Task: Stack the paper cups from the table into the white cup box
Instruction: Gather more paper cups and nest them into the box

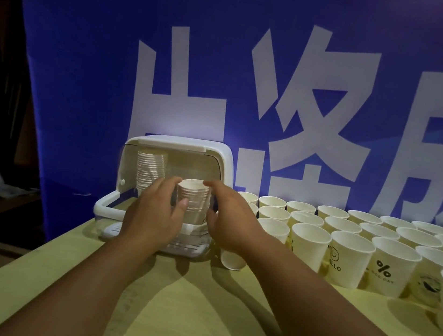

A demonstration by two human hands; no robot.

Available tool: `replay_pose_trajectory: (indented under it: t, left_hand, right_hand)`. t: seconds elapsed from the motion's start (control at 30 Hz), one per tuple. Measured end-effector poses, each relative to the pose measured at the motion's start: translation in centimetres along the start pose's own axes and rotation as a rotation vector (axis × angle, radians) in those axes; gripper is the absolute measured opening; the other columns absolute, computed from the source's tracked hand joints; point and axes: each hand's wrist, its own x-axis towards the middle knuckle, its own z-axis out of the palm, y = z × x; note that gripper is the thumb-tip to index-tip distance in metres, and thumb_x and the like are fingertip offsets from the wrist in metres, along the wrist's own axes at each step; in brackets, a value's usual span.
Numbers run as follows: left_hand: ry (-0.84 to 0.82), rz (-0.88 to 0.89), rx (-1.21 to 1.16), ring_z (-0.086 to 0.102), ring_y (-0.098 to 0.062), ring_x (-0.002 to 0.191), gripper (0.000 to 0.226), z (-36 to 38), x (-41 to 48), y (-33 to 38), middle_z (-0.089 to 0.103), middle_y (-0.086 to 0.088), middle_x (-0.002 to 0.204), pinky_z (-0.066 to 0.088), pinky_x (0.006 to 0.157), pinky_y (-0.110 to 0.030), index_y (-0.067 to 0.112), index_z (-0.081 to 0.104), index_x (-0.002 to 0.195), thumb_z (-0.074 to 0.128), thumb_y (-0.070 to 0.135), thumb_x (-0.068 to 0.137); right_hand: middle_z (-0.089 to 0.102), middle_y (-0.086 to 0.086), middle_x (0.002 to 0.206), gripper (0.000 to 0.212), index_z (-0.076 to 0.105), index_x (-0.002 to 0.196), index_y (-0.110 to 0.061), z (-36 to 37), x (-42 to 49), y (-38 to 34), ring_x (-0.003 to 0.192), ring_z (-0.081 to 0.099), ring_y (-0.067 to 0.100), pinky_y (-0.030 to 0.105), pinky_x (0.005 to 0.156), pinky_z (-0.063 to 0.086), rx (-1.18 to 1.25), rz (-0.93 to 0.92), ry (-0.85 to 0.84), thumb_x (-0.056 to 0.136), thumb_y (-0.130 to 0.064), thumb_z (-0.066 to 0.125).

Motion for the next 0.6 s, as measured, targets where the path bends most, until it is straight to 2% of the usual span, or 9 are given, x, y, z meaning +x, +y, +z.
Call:
replay_pose_trajectory:
  t: [0.1,0.2,0.27,0.33,0.47,0.6]
  left_hand:
    - [0.082,0.030,0.030,0.055,-0.017,0.109,0.031,-0.4,-0.3,0.6,0.056,0.005,0.124,0.055,0.083,-0.036,0.026,0.055,0.125,0.063,0.035,0.097]
    - [0.077,0.050,0.023,0.059,-0.014,0.089,0.011,-0.7,-0.7,1.4,0.060,0.008,0.099,0.054,0.070,-0.032,0.026,0.059,0.097,0.064,0.035,0.095]
    - [0.025,0.033,0.025,0.058,-0.013,0.073,0.018,-0.8,-1.1,1.9,0.062,0.008,0.080,0.046,0.059,-0.029,0.026,0.058,0.080,0.061,0.036,0.096]
    - [-0.018,0.017,0.028,0.058,-0.015,0.066,0.029,-0.9,-1.5,2.3,0.061,0.005,0.069,0.043,0.056,-0.029,0.024,0.057,0.071,0.060,0.038,0.096]
    - [-0.072,0.039,0.057,0.058,-0.015,0.064,0.034,-0.9,-2.1,3.9,0.060,0.006,0.065,0.046,0.057,-0.029,0.023,0.058,0.067,0.061,0.043,0.094]
    - [-0.119,0.117,0.098,0.056,-0.012,0.066,0.031,-0.9,-2.9,6.0,0.059,0.008,0.068,0.054,0.065,-0.031,0.024,0.061,0.072,0.059,0.045,0.095]
  right_hand:
    - [0.055,-0.006,0.136,0.053,0.051,0.136,-0.032,-0.2,-0.1,0.0,0.113,0.057,0.015,0.030,0.095,0.049,-0.058,-0.023,0.062,0.089,-0.016,0.071]
    - [0.058,-0.007,0.121,0.030,0.063,0.120,-0.029,-1.1,-0.1,0.1,0.100,0.058,0.014,0.027,0.087,0.051,-0.124,-0.031,0.134,0.091,-0.021,0.067]
    - [0.062,-0.007,0.107,0.020,0.068,0.111,-0.026,-1.8,0.0,0.3,0.089,0.059,0.013,0.026,0.081,0.053,-0.135,-0.017,0.169,0.092,-0.021,0.065]
    - [0.067,-0.006,0.099,0.017,0.070,0.107,-0.025,-2.5,0.0,0.5,0.083,0.061,0.013,0.028,0.079,0.056,-0.150,0.013,0.163,0.092,-0.022,0.064]
    - [0.068,-0.007,0.095,0.016,0.069,0.105,-0.027,-3.4,-0.9,1.3,0.079,0.062,0.013,0.032,0.078,0.059,-0.207,0.086,0.160,0.090,-0.023,0.065]
    - [0.068,-0.007,0.095,0.015,0.068,0.105,-0.028,-5.9,-3.5,2.5,0.079,0.062,0.011,0.030,0.078,0.058,-0.284,0.147,0.131,0.090,-0.026,0.066]
